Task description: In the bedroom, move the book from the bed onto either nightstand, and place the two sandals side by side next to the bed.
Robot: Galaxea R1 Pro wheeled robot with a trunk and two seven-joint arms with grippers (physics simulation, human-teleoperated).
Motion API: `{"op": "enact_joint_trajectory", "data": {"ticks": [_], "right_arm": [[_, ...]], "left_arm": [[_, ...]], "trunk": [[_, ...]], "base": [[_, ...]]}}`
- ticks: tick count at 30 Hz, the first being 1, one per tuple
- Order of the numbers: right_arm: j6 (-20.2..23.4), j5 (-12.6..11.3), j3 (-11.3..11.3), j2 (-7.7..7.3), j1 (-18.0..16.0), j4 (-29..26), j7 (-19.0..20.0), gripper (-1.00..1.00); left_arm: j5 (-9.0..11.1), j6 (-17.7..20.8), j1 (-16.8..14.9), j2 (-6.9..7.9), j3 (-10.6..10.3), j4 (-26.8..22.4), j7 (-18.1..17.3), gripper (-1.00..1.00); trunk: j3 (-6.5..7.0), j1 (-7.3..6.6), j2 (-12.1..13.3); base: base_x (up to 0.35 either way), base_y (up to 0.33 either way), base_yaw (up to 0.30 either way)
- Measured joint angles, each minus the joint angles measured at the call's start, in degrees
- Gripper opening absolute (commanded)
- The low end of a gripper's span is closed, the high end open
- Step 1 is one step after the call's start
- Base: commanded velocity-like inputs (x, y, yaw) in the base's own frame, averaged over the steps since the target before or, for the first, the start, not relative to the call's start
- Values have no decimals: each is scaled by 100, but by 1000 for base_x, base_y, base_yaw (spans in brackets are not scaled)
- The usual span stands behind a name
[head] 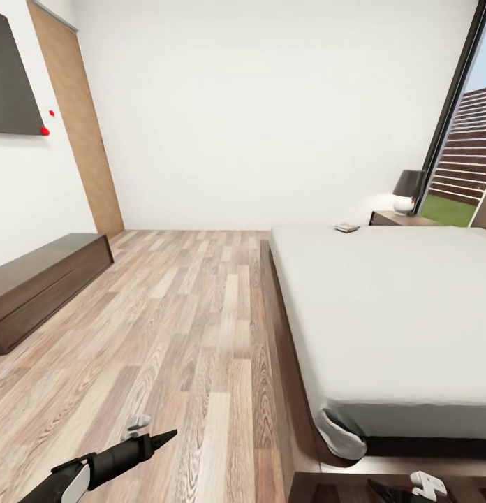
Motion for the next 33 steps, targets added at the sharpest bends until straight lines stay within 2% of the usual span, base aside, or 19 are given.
{"op": "enact_joint_trajectory", "data": {"ticks": [33], "right_arm": [[0,0,0,0,0,0,1,100]], "left_arm": [[0,1,0,0,0,5,6,100]], "trunk": [[592,-725,1324]], "base": [[0,0,0]]}}
